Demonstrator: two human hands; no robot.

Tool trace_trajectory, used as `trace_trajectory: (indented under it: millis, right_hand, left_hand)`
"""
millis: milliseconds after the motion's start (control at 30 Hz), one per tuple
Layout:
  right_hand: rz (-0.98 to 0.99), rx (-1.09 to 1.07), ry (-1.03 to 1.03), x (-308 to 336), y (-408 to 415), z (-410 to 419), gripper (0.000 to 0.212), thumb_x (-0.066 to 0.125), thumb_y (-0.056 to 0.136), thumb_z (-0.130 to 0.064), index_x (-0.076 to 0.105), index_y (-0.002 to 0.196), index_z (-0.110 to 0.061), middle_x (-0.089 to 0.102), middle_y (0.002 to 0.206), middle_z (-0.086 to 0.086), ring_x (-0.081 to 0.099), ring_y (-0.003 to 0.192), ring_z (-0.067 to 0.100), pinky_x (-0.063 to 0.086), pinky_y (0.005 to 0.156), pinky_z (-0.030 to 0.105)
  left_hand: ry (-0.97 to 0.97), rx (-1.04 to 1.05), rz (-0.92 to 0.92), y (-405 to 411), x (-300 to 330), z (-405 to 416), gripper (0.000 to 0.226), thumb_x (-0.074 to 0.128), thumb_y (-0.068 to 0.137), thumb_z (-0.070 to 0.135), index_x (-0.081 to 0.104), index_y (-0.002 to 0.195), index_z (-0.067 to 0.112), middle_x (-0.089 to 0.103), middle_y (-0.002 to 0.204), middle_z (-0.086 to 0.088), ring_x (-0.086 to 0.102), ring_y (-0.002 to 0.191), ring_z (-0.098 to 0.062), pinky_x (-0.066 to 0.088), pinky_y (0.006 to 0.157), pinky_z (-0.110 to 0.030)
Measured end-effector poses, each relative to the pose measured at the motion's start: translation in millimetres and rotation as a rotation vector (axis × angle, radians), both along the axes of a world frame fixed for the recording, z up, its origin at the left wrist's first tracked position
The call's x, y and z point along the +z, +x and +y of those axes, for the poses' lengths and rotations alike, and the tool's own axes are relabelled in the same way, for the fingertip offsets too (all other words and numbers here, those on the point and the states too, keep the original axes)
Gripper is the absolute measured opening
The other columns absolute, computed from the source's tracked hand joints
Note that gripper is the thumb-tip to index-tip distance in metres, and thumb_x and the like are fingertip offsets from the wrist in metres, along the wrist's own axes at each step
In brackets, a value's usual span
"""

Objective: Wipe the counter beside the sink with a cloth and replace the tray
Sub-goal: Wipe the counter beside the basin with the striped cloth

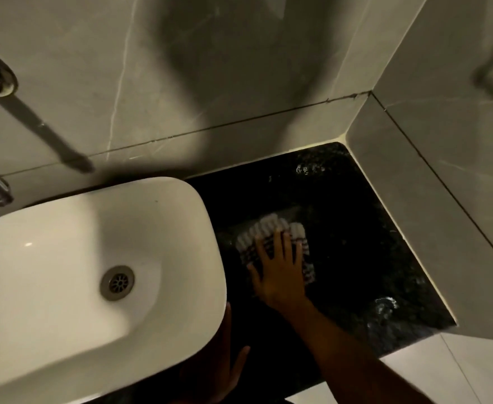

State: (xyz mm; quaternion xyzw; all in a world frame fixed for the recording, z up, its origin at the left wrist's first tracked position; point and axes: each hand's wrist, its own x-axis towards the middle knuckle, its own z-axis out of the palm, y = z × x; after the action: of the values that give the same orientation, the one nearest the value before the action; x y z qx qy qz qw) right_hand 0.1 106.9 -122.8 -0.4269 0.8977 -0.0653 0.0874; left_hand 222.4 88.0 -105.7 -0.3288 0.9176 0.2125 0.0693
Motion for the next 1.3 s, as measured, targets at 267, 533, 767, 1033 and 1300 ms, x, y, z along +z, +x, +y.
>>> trace_trajectory:
  millis: [267, 533, 767, 1033, 1300]
  right_hand:
    - [0.080, -0.380, 0.122, 0.5, -25.8, 130.8, 0.071, 0.023, 0.092, -0.066, 0.042, 0.147, -0.025, 0.024, 0.158, 0.019, 0.021, 0.147, 0.040, 0.021, 0.116, 0.060]
    - [0.057, -0.397, 0.063, -0.5, -7.3, 110.4, 0.069, 0.033, 0.090, -0.065, 0.040, 0.147, -0.027, 0.029, 0.156, 0.022, 0.022, 0.146, 0.042, 0.013, 0.120, 0.058]
    - [0.090, -0.779, 0.128, 0.3, -43.0, 193.5, 0.072, 0.022, 0.093, -0.062, 0.038, 0.149, -0.021, 0.028, 0.156, 0.024, 0.025, 0.145, 0.042, 0.023, 0.116, 0.062]
    - [0.051, -0.389, 0.023, -3.4, -8.2, 78.3, 0.068, 0.033, 0.091, -0.063, 0.038, 0.148, -0.025, 0.028, 0.156, 0.022, 0.018, 0.148, 0.042, 0.013, 0.120, 0.059]
    - [0.100, -0.461, 0.032, -2.2, -75.7, 91.6, 0.069, 0.036, 0.089, -0.063, 0.037, 0.148, -0.027, 0.032, 0.155, 0.018, 0.026, 0.145, 0.038, 0.021, 0.118, 0.057]
  left_hand:
    - [-0.023, -0.036, -0.081, -1.4, 12.6, -4.5, 0.087, 0.049, 0.083, 0.065, 0.030, 0.150, 0.013, 0.029, 0.159, -0.007, 0.031, 0.146, -0.030, 0.037, 0.111, -0.051]
    - [-0.046, -0.056, -0.090, -2.3, -0.7, -6.4, 0.089, 0.033, 0.083, 0.069, 0.037, 0.148, 0.007, 0.030, 0.159, -0.008, 0.038, 0.142, -0.029, 0.016, 0.120, -0.038]
    - [-0.020, -0.039, -0.131, -7.0, 3.8, -2.8, 0.092, 0.029, 0.082, 0.068, 0.034, 0.150, 0.005, 0.021, 0.162, -0.006, 0.029, 0.146, -0.024, 0.011, 0.121, -0.035]
    - [-0.022, -0.053, -0.095, -9.8, 8.2, -0.8, 0.087, 0.032, 0.086, 0.064, 0.036, 0.147, 0.002, 0.028, 0.159, -0.011, 0.035, 0.144, -0.027, 0.027, 0.117, -0.039]
    - [-0.032, -0.056, -0.098, -9.4, 6.1, -0.1, 0.086, 0.033, 0.088, 0.062, 0.024, 0.152, 0.005, 0.011, 0.164, -0.009, 0.026, 0.148, -0.027, 0.021, 0.120, -0.038]
